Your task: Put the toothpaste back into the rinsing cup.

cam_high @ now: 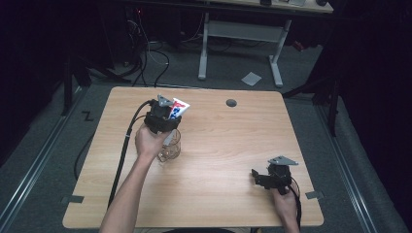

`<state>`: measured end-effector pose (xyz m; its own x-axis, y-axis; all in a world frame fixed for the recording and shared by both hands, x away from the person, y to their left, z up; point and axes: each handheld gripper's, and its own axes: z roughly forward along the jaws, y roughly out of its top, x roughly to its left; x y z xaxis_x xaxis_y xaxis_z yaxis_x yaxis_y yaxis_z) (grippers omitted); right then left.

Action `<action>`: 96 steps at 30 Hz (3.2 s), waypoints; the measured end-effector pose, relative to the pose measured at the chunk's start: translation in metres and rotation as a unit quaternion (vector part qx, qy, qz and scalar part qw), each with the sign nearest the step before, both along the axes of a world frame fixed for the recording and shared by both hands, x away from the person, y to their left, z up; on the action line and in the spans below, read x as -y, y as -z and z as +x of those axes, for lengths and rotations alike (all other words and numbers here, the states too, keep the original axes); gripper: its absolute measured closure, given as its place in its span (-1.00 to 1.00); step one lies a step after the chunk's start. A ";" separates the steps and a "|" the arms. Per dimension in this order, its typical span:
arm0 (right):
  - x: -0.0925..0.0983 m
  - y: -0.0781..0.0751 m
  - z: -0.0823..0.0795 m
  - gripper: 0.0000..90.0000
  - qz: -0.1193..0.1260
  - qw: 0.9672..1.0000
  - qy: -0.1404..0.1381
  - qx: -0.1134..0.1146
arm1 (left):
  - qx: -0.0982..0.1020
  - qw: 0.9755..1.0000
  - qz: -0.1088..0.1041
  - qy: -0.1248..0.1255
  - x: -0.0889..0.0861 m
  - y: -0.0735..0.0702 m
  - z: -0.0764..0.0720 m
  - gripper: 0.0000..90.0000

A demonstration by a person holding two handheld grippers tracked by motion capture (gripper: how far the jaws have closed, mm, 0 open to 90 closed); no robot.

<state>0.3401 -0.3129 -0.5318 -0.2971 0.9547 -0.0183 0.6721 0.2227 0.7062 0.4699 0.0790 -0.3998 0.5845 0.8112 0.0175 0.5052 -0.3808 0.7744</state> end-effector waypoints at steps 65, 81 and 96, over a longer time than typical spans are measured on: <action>0.000 0.000 0.000 -0.67 0.000 1.000 0.000 0.000 | -0.015 1.000 0.013 -0.002 -0.011 0.026 -0.017 0.33; 0.000 0.000 0.000 -0.67 0.000 1.000 0.000 0.000 | -0.019 1.000 0.022 -0.001 -0.010 0.031 -0.020 0.33; 0.000 0.000 0.000 -0.67 0.000 1.000 0.000 0.000 | -0.017 0.999 0.028 0.002 -0.011 0.037 -0.026 0.32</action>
<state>0.3402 -0.3130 -0.5318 -0.2979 0.9544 -0.0182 0.6716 0.2231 0.7066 0.4439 0.0902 -0.4369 0.5881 0.8077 0.0419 0.5303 -0.4242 0.7341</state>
